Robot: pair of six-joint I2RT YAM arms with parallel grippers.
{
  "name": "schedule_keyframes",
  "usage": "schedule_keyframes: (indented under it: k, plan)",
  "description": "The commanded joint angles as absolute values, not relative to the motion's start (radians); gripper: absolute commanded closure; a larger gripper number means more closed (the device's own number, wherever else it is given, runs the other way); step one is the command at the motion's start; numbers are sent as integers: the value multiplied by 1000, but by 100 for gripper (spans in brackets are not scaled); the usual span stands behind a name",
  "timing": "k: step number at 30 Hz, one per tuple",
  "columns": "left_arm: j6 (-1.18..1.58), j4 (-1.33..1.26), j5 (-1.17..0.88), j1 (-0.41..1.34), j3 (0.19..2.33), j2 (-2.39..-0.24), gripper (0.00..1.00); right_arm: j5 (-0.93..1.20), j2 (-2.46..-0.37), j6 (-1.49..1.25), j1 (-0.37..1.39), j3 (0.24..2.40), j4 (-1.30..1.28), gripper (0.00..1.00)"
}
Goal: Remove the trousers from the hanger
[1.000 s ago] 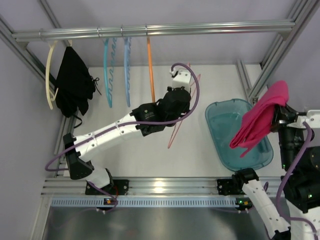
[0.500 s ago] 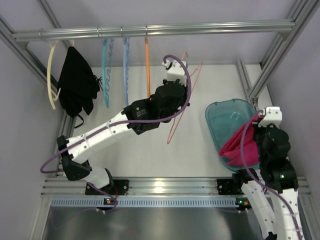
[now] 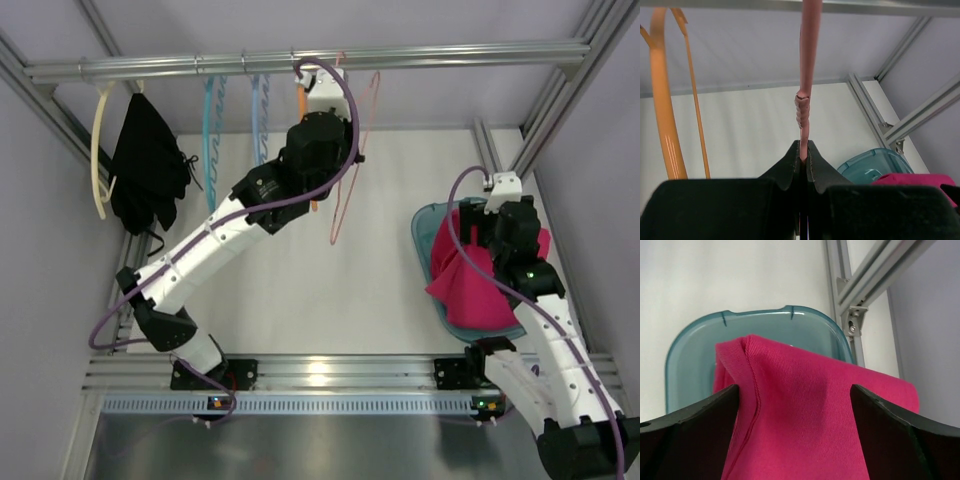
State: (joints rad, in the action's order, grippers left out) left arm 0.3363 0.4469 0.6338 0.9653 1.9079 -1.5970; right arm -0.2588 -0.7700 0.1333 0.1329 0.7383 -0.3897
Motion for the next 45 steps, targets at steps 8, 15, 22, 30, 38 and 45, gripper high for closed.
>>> schedule_keyframes:
  k: [8,15,22,30,38,45]
  plan:
    - [344,393,479,807,2086,-1732,100,-193,-637,67,121,799,-391,1]
    - [365,393,445,749,2207,-1833,100,-176,-581,49,121,830,-448,1]
    - [377,393,448,732,2218,-1871,100,-170,-560,25,121,842,-479,1]
    - [371,393,483,730,2184,-1881,89,-155,-563,18,123,844,-488,1]
    - [362,393,465,730,2168,-1861,68,-150,-560,18,123,845,-491,1]
    - [377,391,422,732,2114,-1781,54,-143,-560,18,120,857,-491,0]
